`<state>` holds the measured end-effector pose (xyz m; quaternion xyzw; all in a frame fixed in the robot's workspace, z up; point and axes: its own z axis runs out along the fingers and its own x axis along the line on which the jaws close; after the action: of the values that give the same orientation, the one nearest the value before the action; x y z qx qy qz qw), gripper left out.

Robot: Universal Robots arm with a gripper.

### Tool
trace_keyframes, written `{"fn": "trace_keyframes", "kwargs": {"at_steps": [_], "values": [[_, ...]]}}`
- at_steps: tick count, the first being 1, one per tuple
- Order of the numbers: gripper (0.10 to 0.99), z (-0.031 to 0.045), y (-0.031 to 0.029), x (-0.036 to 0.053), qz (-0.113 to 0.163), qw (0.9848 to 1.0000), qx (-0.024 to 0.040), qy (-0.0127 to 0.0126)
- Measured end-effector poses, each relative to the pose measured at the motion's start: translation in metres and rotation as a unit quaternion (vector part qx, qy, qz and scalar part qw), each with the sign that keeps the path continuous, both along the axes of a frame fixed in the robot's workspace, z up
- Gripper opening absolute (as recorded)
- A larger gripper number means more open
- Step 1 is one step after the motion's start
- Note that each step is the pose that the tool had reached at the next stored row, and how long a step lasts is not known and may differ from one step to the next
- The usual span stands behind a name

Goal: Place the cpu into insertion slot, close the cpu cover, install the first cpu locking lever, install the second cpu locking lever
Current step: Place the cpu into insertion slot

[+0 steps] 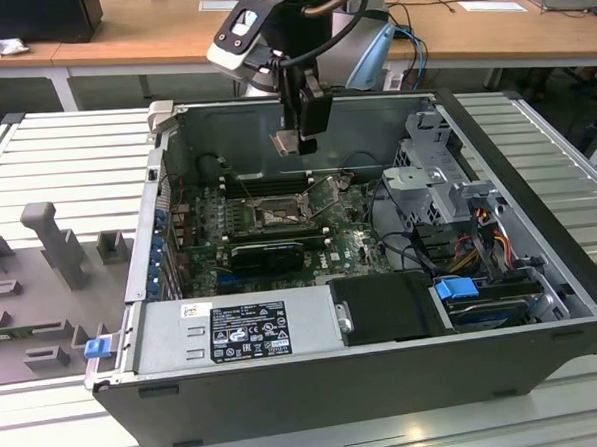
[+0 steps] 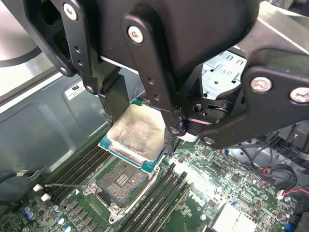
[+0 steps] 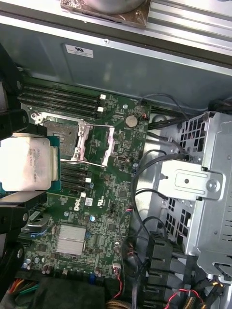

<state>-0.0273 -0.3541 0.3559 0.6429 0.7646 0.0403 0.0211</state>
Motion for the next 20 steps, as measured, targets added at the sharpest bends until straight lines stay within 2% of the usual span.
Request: {"fn": "trace_keyframes", "kwargs": {"at_steps": [20], "values": [[0.529, -0.0003, 0.0, 0.0, -0.037, 0.9993, 0.0, 0.0]]}}
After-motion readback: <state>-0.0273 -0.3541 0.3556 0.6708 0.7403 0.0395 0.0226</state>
